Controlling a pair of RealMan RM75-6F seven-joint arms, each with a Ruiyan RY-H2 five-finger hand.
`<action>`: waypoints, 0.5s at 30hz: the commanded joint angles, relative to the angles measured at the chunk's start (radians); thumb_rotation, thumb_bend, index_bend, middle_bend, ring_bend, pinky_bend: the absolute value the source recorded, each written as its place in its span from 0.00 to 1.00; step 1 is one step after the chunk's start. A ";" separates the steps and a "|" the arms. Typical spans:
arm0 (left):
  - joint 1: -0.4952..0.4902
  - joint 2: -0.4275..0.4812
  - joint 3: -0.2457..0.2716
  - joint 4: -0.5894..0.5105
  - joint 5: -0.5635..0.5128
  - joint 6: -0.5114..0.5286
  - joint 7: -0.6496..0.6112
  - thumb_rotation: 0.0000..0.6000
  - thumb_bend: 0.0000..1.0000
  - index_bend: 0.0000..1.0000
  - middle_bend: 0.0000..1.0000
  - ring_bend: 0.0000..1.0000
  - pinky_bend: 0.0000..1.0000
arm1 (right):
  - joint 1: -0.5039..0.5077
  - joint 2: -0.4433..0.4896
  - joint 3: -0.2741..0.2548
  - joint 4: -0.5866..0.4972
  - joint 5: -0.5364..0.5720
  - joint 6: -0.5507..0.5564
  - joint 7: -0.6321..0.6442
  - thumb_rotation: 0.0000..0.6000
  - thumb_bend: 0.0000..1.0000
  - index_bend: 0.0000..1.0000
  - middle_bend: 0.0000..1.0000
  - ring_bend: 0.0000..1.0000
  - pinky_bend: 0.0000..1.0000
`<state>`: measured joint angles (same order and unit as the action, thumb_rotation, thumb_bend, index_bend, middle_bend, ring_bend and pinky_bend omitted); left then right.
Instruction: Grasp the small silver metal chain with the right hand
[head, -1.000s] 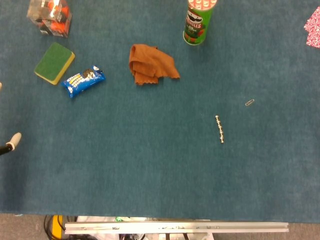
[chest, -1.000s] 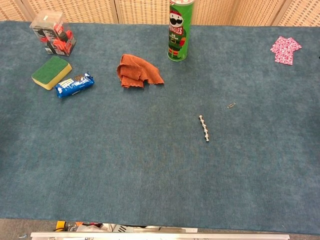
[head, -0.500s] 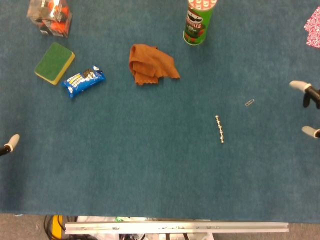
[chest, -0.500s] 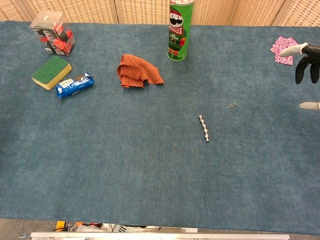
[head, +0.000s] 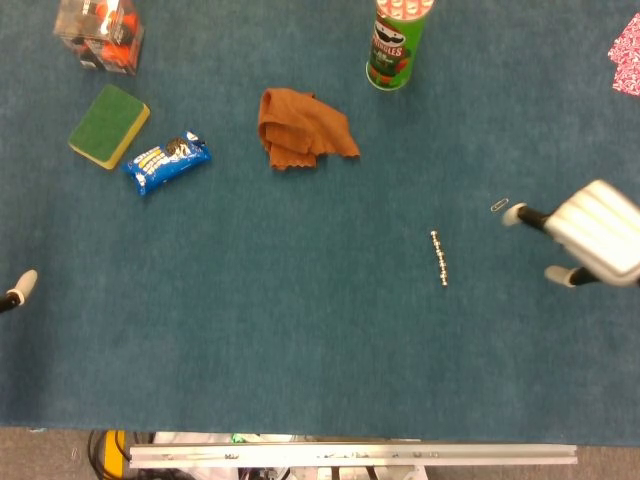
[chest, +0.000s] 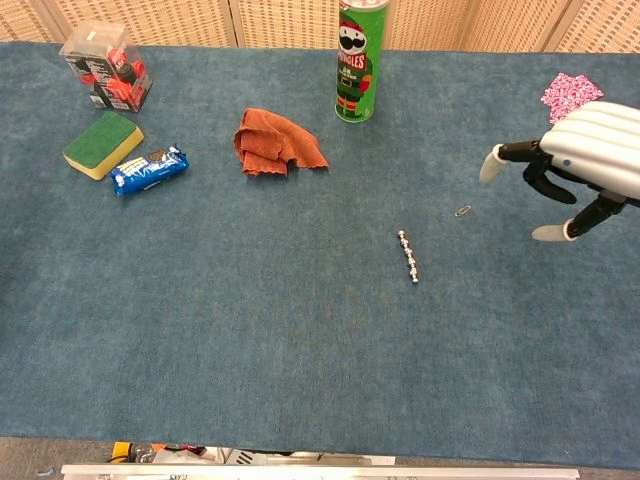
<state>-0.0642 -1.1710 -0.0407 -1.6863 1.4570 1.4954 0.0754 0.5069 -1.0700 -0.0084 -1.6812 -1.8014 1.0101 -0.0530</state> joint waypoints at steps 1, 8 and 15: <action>0.003 -0.001 0.000 0.002 -0.003 0.001 -0.003 1.00 0.17 0.00 0.00 0.00 0.00 | 0.058 -0.031 0.001 -0.007 -0.020 -0.072 -0.049 1.00 0.11 0.35 0.88 0.92 0.95; 0.013 -0.002 0.005 0.011 -0.004 0.008 -0.015 1.00 0.17 0.00 0.00 0.00 0.00 | 0.136 -0.109 -0.001 0.017 -0.029 -0.164 -0.114 1.00 0.11 0.35 0.90 0.94 0.97; 0.021 -0.003 0.007 0.017 -0.006 0.013 -0.026 1.00 0.17 0.00 0.00 0.00 0.00 | 0.176 -0.192 -0.007 0.077 -0.003 -0.210 -0.132 1.00 0.12 0.37 0.91 0.96 0.99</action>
<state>-0.0433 -1.1743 -0.0338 -1.6691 1.4510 1.5085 0.0497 0.6736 -1.2475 -0.0127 -1.6177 -1.8125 0.8103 -0.1809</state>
